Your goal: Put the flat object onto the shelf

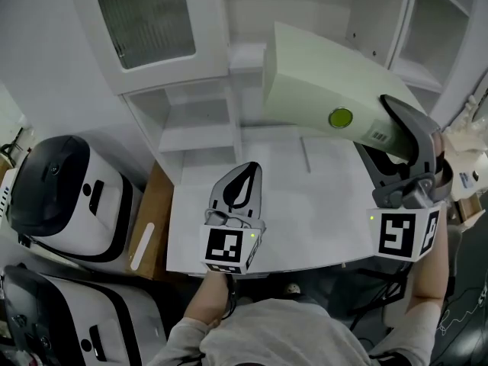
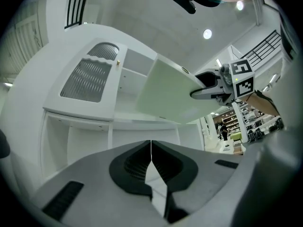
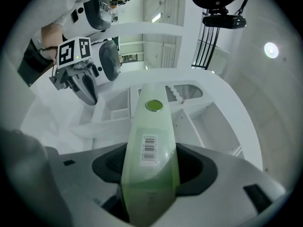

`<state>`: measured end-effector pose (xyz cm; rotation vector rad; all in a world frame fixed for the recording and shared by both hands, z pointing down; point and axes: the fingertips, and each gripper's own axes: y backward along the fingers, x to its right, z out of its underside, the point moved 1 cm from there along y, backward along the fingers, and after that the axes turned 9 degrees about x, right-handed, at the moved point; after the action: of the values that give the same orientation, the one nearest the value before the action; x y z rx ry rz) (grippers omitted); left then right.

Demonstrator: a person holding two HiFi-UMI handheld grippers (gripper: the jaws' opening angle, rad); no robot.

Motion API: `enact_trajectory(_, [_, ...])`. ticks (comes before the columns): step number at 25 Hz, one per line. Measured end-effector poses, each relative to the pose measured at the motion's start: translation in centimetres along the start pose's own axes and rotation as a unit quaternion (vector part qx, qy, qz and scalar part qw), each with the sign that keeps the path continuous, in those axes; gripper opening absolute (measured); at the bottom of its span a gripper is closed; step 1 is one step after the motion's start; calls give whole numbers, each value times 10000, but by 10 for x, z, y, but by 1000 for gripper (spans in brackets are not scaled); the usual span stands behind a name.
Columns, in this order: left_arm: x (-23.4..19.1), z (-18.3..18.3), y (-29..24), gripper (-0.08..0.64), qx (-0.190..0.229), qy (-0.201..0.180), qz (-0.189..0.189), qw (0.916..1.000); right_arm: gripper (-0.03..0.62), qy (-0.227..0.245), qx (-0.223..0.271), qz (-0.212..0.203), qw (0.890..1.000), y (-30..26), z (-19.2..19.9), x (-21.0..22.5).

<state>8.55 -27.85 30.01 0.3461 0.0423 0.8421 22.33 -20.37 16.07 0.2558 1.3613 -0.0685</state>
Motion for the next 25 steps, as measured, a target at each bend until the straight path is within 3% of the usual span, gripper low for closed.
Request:
enact_trajectory(16, [-1,7,-5,15,-69,-92,-417,9991,290,807,299,-136,9962,-32,10,-10])
enact_trajectory(25, [5,11,-10,15,-99,-147,-549,9983,290,956,508,-159,9940,-30,3,-5])
